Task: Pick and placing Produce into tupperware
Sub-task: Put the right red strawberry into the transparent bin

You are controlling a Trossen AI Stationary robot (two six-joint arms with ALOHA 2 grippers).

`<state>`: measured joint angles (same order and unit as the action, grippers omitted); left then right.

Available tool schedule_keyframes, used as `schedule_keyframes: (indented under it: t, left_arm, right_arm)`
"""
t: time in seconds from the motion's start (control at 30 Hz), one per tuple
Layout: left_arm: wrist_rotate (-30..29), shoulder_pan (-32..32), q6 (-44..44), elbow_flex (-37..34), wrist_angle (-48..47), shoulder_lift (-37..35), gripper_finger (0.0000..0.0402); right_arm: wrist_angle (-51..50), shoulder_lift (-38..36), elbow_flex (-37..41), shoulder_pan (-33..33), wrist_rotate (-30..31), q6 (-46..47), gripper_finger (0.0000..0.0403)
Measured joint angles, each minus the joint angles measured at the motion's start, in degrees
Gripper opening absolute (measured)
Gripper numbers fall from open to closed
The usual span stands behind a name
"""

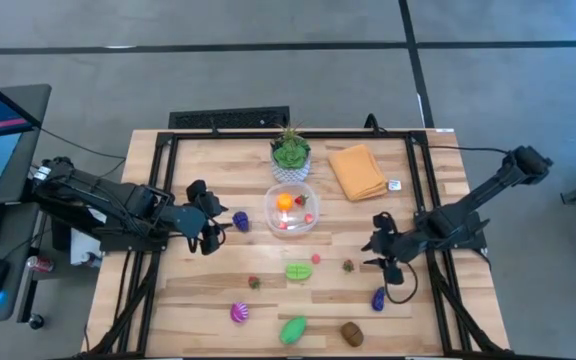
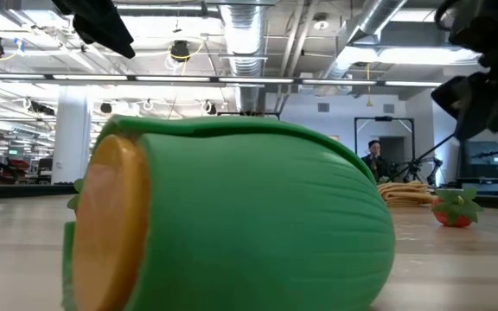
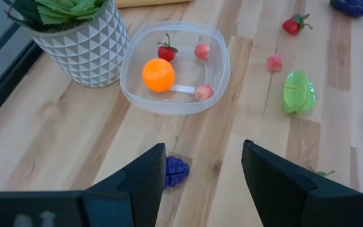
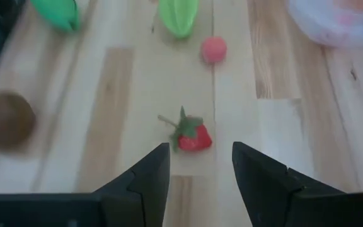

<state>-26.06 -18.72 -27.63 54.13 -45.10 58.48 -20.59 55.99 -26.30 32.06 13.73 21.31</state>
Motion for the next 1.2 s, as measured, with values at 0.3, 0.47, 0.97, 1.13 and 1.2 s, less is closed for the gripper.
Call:
schedule_keyframes:
  t: [0.3, 0.47, 0.97, 1.13, 1.2]
  left_arm:
    - [-0.02, 0.00, -2.15, 0.00, 0.07, 0.00, 0.0199]
    - [-0.02, 0.00, -2.99, 0.00, 0.07, 0.00, 0.0199]
    - [-0.14, 0.00, -3.62, 0.00, 0.03, 0.00, 0.0199]
    - [-0.21, 0.00, -3.61, 0.00, -0.01, 0.00, 0.0199]
    - [-0.22, 0.00, -3.61, 0.00, -0.02, 0.00, 0.0199]
  right_arm:
    - [0.44, 6.68, -0.07, -4.75, -4.72, -8.69, 0.0200]
    - [0.63, 9.10, -1.87, -5.99, -5.48, -16.69, 0.0208]
    - [3.61, 14.67, -2.69, -8.30, -10.92, -25.33, 0.0231]
    - [4.85, 14.67, -2.70, -8.97, -11.00, -27.35, 0.0232]
    - [5.19, 14.67, -2.71, -9.54, -11.27, -27.37, 0.0232]
